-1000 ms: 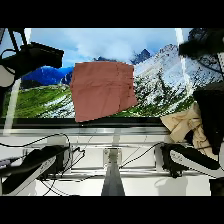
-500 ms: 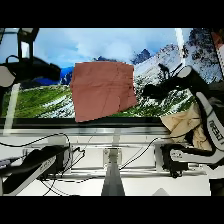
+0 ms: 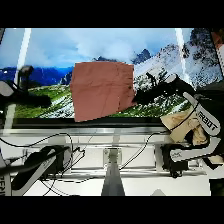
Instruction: Fold the clothes and pants, and hang the long-sleeved shirts on hangers.
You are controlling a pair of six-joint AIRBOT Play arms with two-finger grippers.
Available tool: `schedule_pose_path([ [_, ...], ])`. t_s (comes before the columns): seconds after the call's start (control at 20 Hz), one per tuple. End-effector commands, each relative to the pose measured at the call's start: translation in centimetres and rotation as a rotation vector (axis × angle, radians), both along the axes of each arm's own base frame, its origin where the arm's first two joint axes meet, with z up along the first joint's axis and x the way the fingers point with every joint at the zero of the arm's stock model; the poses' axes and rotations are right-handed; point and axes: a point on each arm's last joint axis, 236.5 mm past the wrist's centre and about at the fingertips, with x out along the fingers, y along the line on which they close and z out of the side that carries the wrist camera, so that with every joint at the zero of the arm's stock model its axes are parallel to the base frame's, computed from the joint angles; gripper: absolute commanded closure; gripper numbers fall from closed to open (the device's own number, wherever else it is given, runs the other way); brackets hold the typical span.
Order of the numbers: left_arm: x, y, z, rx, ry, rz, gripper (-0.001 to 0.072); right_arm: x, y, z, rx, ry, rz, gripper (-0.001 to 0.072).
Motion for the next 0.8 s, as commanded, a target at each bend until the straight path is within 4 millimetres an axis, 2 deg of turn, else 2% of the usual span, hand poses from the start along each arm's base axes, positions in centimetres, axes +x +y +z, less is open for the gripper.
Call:
schedule_pose_path([
  [0.0, -4.3, -4.5, -4.3, -0.241, 0.164, 0.072, 0.0292, -0.2, 0.5, 0.2, 0.029, -0.025, 0.038, 0.0689],
  [0.05, -5.4, -6.0, -5.3, -0.303, 0.200, 0.061, 0.0292, -0.2, 0.6, 0.3, 0.034, -0.036, 0.053, 0.0689],
  [0.15, -7.3, -7.7, -7.1, -0.373, 0.255, 0.060, 0.0283, -0.2, 0.6, 0.2, 0.033, -0.040, 0.058, 0.0689],
  [0.25, -7.5, -8.4, -8.9, -0.400, 0.248, 0.099, 0.0283, -0.2, 0.6, 0.2, 0.033, -0.041, 0.059, 0.0689],
  [0.35, -6.4, -9.2, -9.6, -0.436, 0.182, 0.116, 0.0283, -0.2, 0.6, 0.2, 0.034, -0.042, 0.060, 0.0689],
  [0.5, -3.8, -10.0, -9.1, -0.493, 0.075, 0.125, 0.0286, -0.2, 0.6, 0.2, 0.034, -0.042, 0.059, 0.0689],
  [0.6, -2.8, -9.8, -9.2, -0.491, 0.037, 0.148, 0.0291, -0.2, 0.6, 0.2, 0.034, -0.042, 0.059, 0.0689],
  [0.65, -2.7, -9.7, -9.4, -0.485, 0.037, 0.151, 0.0311, -0.1, 0.6, 0.3, 0.034, -0.044, 0.061, 0.0689],
  [0.75, -3.1, -10.0, -9.9, -0.491, 0.063, 0.144, 0.0504, 0.5, 0.7, 0.8, 0.039, -0.061, 0.063, 0.0689],
])
